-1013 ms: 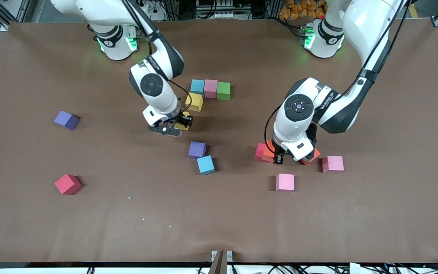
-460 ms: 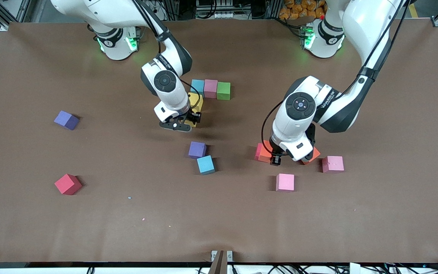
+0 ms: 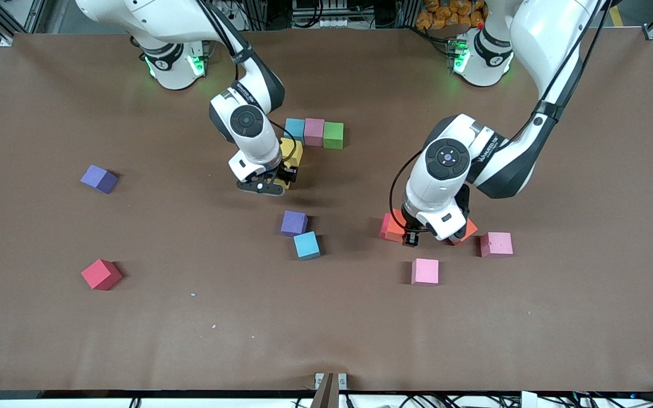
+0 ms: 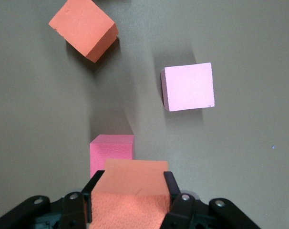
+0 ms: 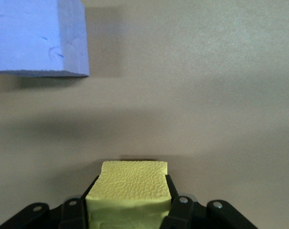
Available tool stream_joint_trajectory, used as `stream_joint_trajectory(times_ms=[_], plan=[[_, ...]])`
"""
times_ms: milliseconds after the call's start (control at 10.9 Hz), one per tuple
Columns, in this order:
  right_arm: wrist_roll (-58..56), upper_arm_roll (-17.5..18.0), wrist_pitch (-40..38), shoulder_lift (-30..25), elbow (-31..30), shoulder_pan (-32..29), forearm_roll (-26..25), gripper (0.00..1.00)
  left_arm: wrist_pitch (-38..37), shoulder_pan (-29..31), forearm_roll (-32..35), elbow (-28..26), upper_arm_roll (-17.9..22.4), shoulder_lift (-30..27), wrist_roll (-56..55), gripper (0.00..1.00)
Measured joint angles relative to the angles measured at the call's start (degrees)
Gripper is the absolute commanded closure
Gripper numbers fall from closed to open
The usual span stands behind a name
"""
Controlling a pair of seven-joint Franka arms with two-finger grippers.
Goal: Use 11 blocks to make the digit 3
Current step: 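Carry the yellow block to the group and set it below the first yellow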
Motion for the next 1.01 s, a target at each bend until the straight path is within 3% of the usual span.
stream_joint_trajectory(times_ms=[1013], plan=[[1.7, 0.0, 3.6, 0.6, -2.4, 1.9, -1.8, 0.68, 0.0, 0.0, 0.0, 0.0, 0.0, 0.4, 0.0, 0.50]])
